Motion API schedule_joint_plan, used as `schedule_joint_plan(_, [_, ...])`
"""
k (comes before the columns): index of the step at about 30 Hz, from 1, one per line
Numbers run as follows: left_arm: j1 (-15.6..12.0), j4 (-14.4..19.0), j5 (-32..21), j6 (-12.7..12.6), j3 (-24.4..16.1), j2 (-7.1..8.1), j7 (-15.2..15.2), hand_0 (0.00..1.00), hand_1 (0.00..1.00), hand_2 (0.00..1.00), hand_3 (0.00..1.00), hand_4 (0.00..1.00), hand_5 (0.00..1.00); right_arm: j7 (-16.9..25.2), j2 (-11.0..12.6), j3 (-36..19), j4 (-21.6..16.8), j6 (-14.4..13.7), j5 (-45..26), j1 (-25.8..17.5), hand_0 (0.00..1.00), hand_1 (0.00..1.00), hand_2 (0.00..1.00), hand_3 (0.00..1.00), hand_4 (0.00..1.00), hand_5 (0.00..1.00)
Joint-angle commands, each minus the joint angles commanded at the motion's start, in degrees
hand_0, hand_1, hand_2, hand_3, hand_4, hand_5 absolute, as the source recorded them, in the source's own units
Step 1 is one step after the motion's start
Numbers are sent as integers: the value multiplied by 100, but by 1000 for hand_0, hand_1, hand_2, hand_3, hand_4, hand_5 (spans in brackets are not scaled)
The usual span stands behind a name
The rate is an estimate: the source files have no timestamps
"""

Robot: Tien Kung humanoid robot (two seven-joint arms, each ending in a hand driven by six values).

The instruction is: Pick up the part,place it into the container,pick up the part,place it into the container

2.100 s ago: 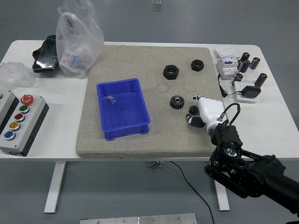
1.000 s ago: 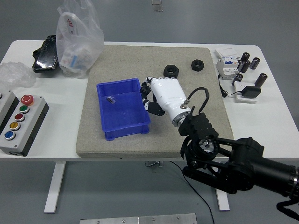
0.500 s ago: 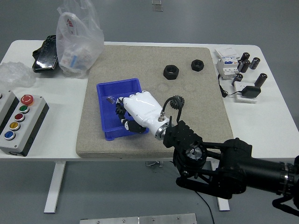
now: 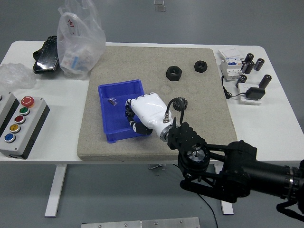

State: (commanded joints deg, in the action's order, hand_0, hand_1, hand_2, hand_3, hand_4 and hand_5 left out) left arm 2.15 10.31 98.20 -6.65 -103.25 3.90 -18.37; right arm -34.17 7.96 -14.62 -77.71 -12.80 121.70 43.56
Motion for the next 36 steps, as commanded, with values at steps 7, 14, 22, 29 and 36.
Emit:
schedule_joint_plan(7, [-5, 0, 16, 7, -17, 8, -4, 922, 931, 906, 906, 998, 731, 9, 10, -42, 1, 26, -15, -22, 325, 565, 733, 812, 798, 330])
schedule_joint_plan(14, [-8, 0, 27, 7, -31, 9, -1, 921, 931, 903, 906, 995, 723, 10, 53, -478, 87, -309, -106, -182, 319, 551, 733, 809, 805, 347])
schedule_joint_plan(22, [-17, 0, 33, 6, -46, 9, -5, 921, 931, 904, 904, 993, 720, -67, 169, -1461, 812, -589, -286, -284, 315, 548, 726, 783, 798, 357])
schedule_joint_plan(29, [1, 0, 29, 14, -35, 5, 1, 919, 930, 899, 903, 984, 712, 51, 110, -1632, 1657, -437, -812, -170, 323, 570, 755, 812, 802, 353])
schedule_joint_plan(36, [3, 0, 31, 19, -39, 3, -11, 918, 929, 898, 902, 978, 706, 124, 23, -1508, 2213, -112, -1315, -110, 331, 612, 781, 846, 930, 598])
